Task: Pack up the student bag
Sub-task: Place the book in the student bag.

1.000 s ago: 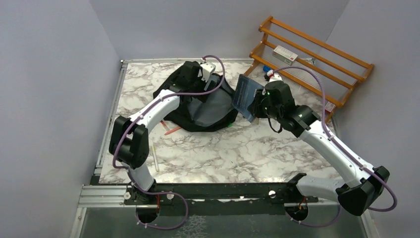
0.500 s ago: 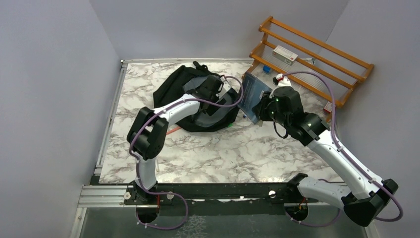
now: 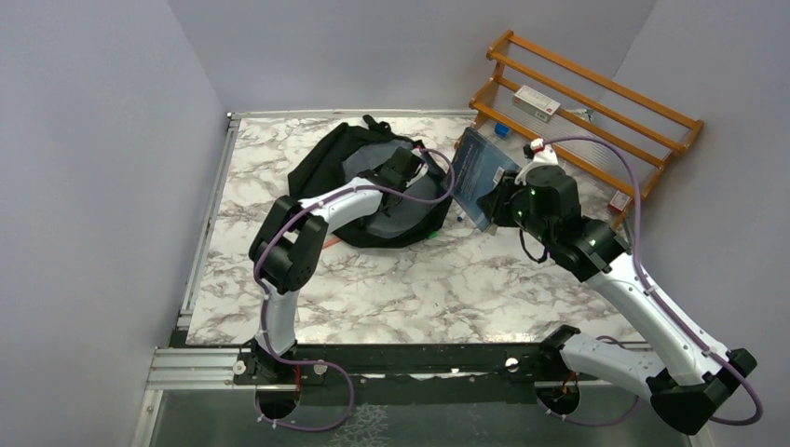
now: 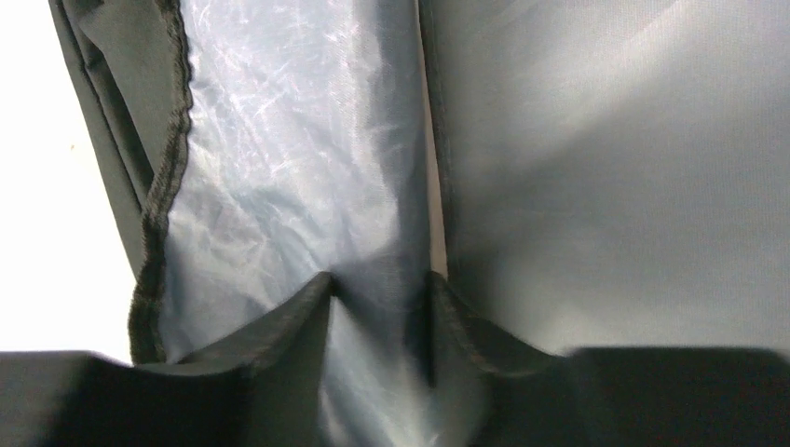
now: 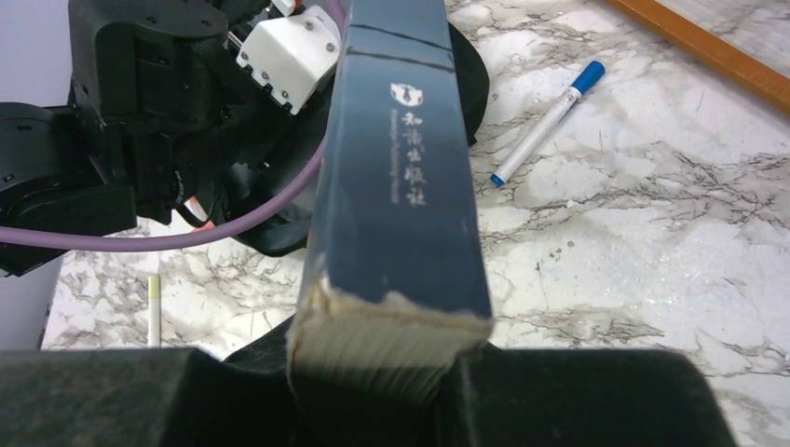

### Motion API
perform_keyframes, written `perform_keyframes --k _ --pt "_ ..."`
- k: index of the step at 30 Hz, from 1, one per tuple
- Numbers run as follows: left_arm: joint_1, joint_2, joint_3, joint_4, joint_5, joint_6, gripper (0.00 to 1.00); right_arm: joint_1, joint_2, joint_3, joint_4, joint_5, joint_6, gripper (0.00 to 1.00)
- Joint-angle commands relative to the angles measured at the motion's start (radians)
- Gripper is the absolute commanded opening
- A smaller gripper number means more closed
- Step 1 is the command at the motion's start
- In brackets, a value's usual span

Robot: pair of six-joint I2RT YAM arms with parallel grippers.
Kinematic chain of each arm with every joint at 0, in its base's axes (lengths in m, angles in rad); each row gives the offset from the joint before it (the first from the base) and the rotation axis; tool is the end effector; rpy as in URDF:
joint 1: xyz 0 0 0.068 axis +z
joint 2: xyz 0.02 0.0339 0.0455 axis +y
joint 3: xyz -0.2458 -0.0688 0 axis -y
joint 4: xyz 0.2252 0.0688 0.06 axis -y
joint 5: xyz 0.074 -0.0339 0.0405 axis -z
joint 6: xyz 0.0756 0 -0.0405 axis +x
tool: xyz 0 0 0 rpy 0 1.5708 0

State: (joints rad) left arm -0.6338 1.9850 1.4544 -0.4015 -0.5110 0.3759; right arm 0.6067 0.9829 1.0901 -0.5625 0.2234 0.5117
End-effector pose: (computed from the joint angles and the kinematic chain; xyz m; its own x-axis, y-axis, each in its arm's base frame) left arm 0.3659 -0.2231 0.1639 -0.4984 0.7637 -0.4104 0.4995 0.6398 0.5841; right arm 0.2017 0.1196 0.3368 -0.5072 0.2292 -0.8308 -0.1654 0.9202 0.3548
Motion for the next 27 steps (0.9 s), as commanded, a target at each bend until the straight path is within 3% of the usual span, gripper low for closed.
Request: perform_keyframes --k 1,10,17,27 --pt "-0.002 -0.008 0.019 -0.002 -0.070 0.015 0.32 0.001 -0.060 -0.004 0.161 -0.001 0.031 0.01" --pt "0.000 -0.100 0.042 -0.005 -0.020 -0.023 0.00 0.001 -0.159 -0.087 0.263 0.020 0.238 0.01" --pt "0.046 -0.207 0.017 0.013 0.152 -0.135 0.00 0.001 -0.132 -0.123 0.277 0.067 0.398 0.00" --pt "0.068 -0.311 -0.072 0.096 0.302 -0.186 0.00 0.001 0.025 -0.152 0.495 -0.215 0.469 0.01"
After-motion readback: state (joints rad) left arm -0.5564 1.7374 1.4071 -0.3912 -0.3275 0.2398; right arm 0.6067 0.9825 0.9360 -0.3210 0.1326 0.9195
